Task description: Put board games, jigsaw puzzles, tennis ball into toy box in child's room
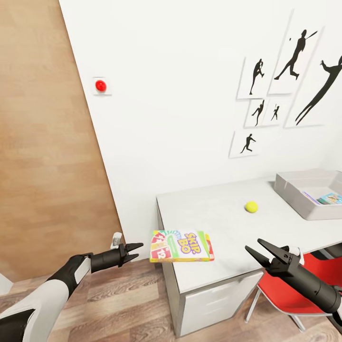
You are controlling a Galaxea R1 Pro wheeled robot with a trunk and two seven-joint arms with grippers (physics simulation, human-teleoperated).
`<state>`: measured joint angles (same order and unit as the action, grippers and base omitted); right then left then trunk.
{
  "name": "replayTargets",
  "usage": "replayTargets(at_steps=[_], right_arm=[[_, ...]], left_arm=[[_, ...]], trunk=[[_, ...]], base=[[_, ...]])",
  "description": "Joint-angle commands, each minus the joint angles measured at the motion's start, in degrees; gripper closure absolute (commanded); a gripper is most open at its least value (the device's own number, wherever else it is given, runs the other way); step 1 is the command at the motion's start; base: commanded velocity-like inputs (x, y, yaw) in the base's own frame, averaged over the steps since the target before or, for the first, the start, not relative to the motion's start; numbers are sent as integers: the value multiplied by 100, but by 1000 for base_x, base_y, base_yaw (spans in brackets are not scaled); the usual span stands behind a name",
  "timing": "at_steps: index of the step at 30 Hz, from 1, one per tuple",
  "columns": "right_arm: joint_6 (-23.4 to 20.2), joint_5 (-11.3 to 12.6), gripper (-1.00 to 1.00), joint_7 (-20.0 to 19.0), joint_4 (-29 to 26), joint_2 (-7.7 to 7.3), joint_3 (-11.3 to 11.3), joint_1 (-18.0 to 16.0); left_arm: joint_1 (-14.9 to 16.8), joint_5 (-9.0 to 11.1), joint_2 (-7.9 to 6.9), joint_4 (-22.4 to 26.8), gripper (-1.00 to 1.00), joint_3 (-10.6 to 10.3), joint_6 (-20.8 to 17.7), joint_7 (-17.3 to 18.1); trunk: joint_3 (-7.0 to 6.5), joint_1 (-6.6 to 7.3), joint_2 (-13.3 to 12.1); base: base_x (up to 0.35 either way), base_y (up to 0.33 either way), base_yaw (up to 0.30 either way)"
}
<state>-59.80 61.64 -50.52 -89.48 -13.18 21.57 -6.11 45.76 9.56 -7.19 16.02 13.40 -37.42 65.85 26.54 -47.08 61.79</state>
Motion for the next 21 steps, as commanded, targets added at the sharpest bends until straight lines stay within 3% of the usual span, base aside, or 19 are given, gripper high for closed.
replayTargets(at_steps=[1, 21], right_arm=[[-20, -20, -100, -28, 1, 0, 5, -4], [-20, -20, -100, -28, 1, 0, 1, -4]], left_arm=[[3, 29, -1, -2, -100, -4, -46, 6], [3, 29, -1, -2, -100, -4, -46, 6]], trunk=[[6, 0, 4], [6, 0, 4]], base=[[9, 6, 0], [67, 43, 0]])
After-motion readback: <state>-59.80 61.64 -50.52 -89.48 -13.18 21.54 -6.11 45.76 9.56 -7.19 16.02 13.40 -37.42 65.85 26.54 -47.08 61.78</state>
